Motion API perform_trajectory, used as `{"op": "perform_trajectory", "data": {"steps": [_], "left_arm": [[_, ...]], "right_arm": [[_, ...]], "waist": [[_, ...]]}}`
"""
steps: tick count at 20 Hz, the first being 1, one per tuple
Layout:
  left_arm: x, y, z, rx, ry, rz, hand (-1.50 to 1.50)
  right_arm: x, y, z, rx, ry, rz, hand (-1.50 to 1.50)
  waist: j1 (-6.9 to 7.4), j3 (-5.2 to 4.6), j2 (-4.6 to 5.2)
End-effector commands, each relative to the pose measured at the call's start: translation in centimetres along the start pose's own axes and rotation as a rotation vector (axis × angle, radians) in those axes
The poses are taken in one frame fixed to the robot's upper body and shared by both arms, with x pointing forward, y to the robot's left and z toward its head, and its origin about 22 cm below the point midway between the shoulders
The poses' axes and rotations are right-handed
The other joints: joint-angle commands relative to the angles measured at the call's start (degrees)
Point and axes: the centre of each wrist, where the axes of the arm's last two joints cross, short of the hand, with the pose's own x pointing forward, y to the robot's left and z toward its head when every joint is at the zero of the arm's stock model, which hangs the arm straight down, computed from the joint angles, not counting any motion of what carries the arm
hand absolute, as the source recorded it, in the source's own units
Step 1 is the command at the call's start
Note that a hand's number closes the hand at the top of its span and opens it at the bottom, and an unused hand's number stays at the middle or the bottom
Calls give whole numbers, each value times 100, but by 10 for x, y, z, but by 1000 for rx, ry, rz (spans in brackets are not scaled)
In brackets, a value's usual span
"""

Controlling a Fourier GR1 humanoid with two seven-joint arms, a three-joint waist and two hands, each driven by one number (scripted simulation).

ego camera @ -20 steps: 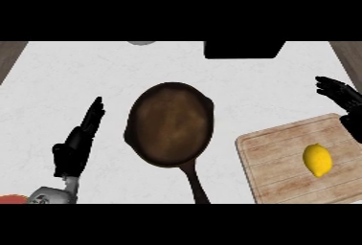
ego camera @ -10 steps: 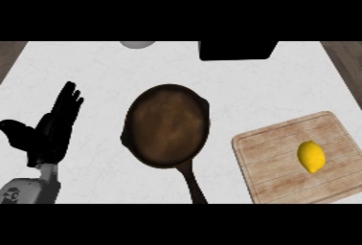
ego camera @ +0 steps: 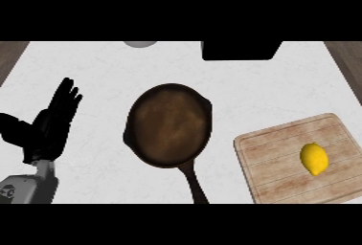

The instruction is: Pick the lemon from the cutting board and place it in the pan

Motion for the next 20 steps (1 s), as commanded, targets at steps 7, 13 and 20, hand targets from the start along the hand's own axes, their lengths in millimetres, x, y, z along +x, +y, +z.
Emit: {"op": "perform_trajectory", "data": {"steps": [7,13,20], "left_arm": [[4,-8,7,-38,-11,7,0],[1,3,-7,-33,-2,-4,0],[-5,1,-1,-21,-7,0,0]], "right_arm": [[51,-4,-49,247,77,334,-150],[63,15,-74,458,173,445,-150],[69,50,-77,750,292,534,-150]], "waist": [[224,-2,23],[215,-4,46],[149,-3,24]]}}
